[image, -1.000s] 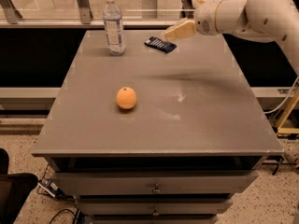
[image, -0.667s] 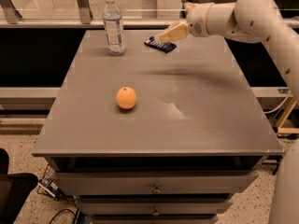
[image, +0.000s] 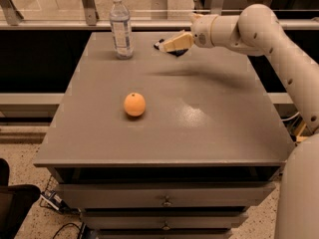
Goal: Pick rxbar blueberry
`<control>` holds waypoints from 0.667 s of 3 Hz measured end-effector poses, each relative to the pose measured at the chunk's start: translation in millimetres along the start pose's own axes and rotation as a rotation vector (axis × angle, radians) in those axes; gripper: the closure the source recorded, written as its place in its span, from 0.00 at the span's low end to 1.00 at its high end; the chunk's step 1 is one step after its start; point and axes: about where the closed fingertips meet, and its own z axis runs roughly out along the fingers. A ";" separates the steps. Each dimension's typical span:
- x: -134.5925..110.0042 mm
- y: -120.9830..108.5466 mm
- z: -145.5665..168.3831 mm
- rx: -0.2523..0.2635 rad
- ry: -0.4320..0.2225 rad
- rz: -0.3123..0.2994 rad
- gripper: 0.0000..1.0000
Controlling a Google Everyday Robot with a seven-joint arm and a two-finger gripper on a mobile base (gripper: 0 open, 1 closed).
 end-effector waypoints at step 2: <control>32.2 6.2 16.3 -0.033 0.000 0.081 0.00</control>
Offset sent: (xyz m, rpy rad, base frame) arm 0.0073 -0.0018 -0.0533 0.0752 0.1139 0.0054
